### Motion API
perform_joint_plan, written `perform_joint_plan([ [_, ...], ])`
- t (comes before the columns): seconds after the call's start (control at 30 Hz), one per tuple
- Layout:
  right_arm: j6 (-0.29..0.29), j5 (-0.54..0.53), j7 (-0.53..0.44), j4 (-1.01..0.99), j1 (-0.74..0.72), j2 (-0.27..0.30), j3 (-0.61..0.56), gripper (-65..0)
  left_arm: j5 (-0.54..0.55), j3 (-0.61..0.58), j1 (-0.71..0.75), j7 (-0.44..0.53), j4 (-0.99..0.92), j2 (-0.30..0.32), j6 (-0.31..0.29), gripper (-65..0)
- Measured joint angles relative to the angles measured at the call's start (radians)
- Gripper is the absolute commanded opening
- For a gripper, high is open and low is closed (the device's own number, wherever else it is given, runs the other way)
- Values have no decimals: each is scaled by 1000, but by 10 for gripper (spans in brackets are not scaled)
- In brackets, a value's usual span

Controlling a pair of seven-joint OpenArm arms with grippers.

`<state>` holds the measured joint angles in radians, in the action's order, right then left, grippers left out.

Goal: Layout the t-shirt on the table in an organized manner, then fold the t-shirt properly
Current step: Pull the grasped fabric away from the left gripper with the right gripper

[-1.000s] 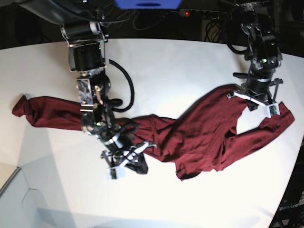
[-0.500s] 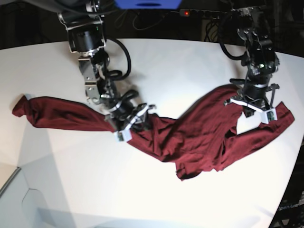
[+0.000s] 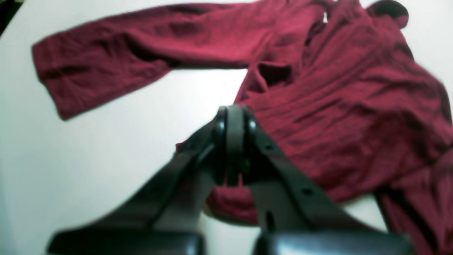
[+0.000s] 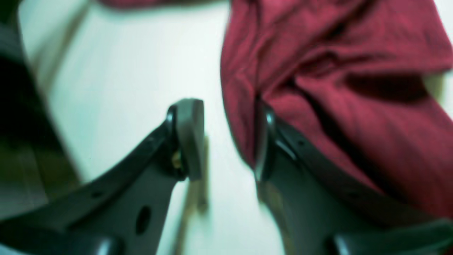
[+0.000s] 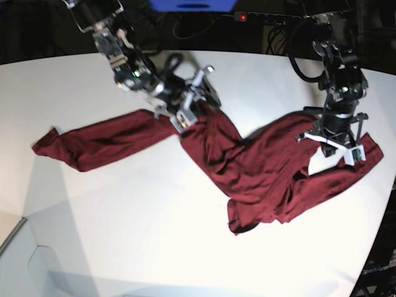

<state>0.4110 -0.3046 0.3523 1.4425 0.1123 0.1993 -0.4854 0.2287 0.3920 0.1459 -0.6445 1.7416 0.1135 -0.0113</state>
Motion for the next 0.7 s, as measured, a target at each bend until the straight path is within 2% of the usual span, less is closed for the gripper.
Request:
perform_joint_plan([
  [0.13, -11, 38, 116, 189, 86, 103, 2, -448, -3, 6, 1, 7, 0, 5, 0, -650],
  [0.2, -16, 39, 122, 235, 102, 135, 5, -448, 0, 5, 0, 8, 0, 2, 0, -650],
  [0.27, -16, 37, 123, 265, 97, 143, 19, -446, 0, 5, 1, 11, 0, 3, 0, -650],
  [0.37, -16, 35, 124, 280, 46, 108, 96, -444, 0, 5, 0, 9, 2, 3, 0, -650],
  [0.5, -23, 35, 117, 265, -89, 24, 155, -443, 1, 29, 6, 5, 11, 0, -1, -650],
  [0.6, -17, 34, 113, 154, -208, -35, 145, -430, -5, 72, 9, 5, 11, -3, 1, -650],
  [0.7, -18, 37, 127, -6, -308, -103, 146, -368, -7, 78, 18, 5, 12, 3, 1, -650],
])
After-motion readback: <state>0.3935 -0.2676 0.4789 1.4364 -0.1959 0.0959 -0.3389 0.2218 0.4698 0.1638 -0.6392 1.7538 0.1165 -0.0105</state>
